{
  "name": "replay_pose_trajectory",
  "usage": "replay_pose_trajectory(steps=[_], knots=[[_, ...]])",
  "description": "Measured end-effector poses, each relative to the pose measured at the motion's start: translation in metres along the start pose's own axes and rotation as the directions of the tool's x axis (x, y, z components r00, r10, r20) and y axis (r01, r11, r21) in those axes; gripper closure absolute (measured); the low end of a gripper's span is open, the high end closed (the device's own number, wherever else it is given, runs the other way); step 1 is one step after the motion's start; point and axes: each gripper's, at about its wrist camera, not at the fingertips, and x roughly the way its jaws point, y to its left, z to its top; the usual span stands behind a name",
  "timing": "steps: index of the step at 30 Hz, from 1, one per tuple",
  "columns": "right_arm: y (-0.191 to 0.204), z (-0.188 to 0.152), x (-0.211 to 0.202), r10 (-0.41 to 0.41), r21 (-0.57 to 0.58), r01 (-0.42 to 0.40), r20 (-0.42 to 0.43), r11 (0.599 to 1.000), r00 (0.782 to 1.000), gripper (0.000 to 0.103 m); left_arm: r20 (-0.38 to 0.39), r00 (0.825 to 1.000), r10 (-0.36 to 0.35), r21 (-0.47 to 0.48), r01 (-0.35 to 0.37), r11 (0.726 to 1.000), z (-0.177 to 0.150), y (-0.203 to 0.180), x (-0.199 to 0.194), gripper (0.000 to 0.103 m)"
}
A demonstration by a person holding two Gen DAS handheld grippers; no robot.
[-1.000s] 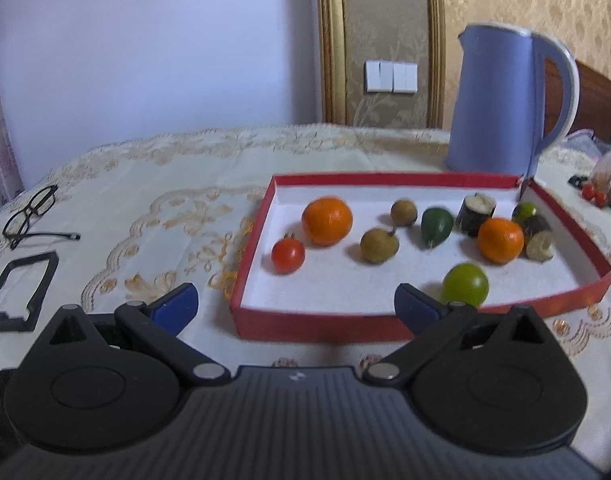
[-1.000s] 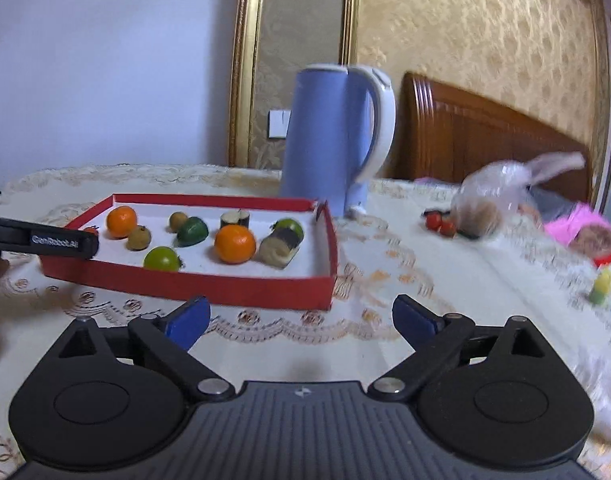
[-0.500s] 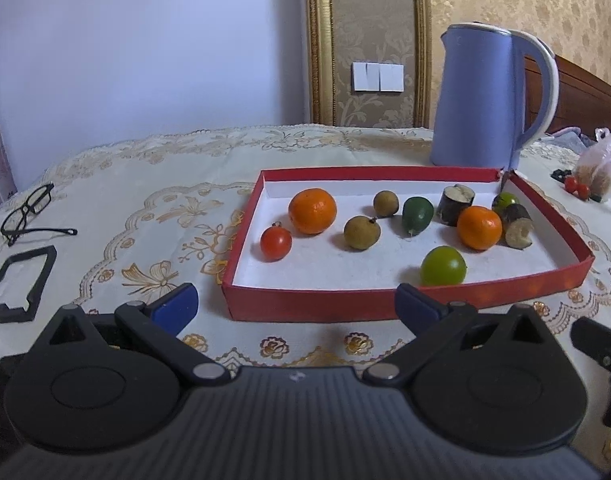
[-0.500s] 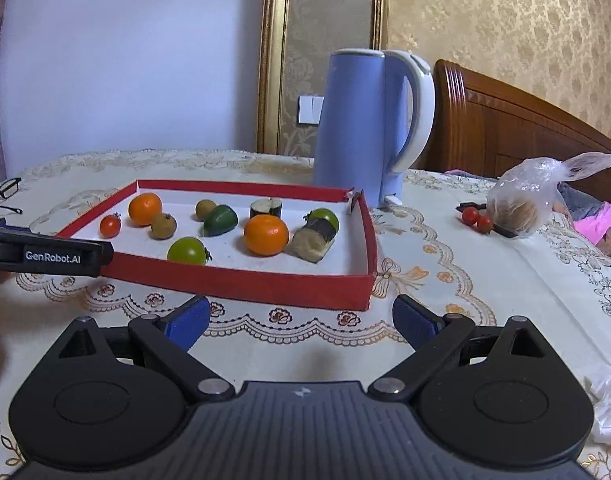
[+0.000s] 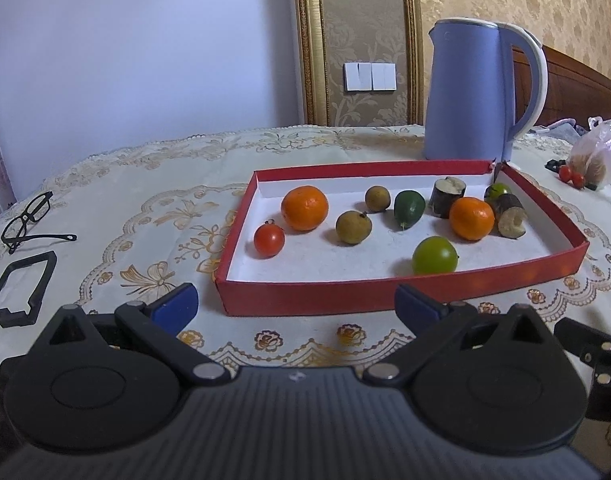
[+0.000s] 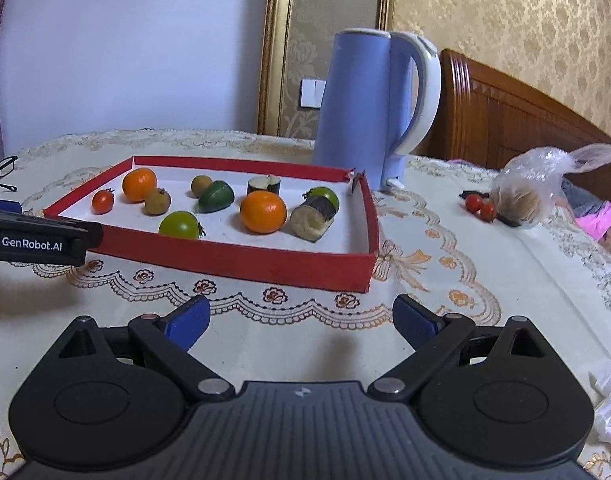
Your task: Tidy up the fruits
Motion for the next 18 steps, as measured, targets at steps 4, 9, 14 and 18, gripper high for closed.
replay_pose_trajectory(steps=[4, 9, 14, 18], knots=[[0.0017, 0.0008, 0.0015, -0.008, -0.015, 0.008, 0.002, 1.0, 1.0, 0.004, -0.002, 1.0, 0.004, 0.001, -0.004, 1.0, -0.0001, 0.0, 0.0009, 0.0], [0.0009, 0.0017, 0.0035, -0.004, -0.01, 0.004, 0.0, 1.0, 1.0, 0.004, -0.004, 1.0, 0.004, 0.013, -0.004, 1.0, -0.0011, -0.0023, 0.001, 0.0], [0.0026, 0.004, 0.0022, 0.002, -0.021, -0.002, 0.003, 1.0, 1.0, 0.004, -0.008, 1.0, 0.003, 0.009, -0.003, 1.0, -0.001, -0.0011, 0.0017, 0.0], [0.0045, 0.0056, 0.0052, 0.002, -0.036, -0.002, -0.002, 0.999, 1.0, 0.004, -0.012, 1.0, 0.006, 0.0, -0.006, 1.0, -0.0009, 0.0009, 0.0024, 0.0]])
